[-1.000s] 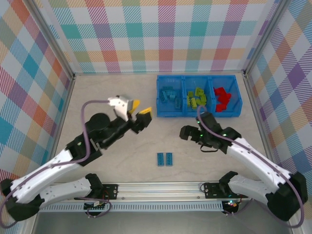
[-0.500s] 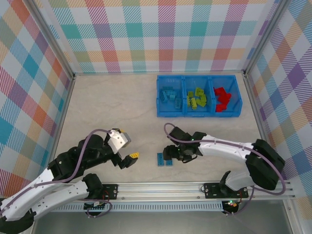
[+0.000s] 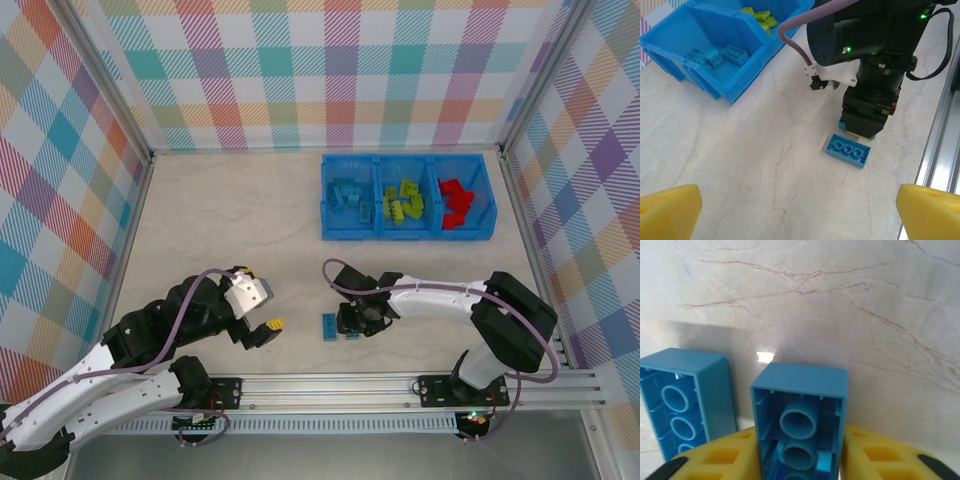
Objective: Sort the legos into containers by color
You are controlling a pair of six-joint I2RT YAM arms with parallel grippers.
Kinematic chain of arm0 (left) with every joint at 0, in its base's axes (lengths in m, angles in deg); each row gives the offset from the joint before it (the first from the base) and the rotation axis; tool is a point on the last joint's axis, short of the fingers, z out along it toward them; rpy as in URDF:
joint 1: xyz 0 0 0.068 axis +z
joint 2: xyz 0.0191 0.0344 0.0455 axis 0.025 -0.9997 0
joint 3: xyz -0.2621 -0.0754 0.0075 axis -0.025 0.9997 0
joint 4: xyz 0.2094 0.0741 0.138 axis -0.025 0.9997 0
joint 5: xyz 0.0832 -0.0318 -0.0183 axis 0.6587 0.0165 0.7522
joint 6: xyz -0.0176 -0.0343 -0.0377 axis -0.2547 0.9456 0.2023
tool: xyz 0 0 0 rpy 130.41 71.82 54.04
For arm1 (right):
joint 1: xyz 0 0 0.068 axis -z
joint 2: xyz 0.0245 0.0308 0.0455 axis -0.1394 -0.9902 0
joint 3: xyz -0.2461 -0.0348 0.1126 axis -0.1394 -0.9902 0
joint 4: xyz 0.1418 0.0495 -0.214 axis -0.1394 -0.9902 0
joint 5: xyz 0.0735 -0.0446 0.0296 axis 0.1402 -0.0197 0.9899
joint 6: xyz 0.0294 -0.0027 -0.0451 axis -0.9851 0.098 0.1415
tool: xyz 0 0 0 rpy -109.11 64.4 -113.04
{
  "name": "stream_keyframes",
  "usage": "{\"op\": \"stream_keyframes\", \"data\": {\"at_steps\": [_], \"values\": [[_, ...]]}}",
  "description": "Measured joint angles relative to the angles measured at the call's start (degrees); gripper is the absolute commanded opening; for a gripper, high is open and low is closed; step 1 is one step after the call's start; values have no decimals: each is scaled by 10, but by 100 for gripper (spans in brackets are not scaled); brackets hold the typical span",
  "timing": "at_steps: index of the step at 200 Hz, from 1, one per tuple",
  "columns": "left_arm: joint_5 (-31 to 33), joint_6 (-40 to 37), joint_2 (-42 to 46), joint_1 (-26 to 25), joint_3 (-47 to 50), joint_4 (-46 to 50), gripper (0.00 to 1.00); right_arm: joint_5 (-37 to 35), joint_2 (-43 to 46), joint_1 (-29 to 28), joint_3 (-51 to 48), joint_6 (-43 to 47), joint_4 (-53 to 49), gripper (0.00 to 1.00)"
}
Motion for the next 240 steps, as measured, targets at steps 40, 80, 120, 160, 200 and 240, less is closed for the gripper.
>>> {"op": "stream_keyframes", "data": {"at_steps": [40,80,120,160,200,240], "values": [[-26,-3,1,0,4,-1,100,-33,57,6,-1,-9,-11,28],[-73,-8,3,2,12,-2,100,-71,168,108,12,34,0,28],[-92,-8,10,12,16,-15,100,-91,57,222,158,134,27,30],[0,42,22,28,16,-17,100,-104,-129,245,360,212,49,31],[92,77,60,32,18,-15,100,-109,-265,250,473,251,33,46],[129,89,78,38,19,-14,100,-109,-294,251,504,267,-7,52]]}}
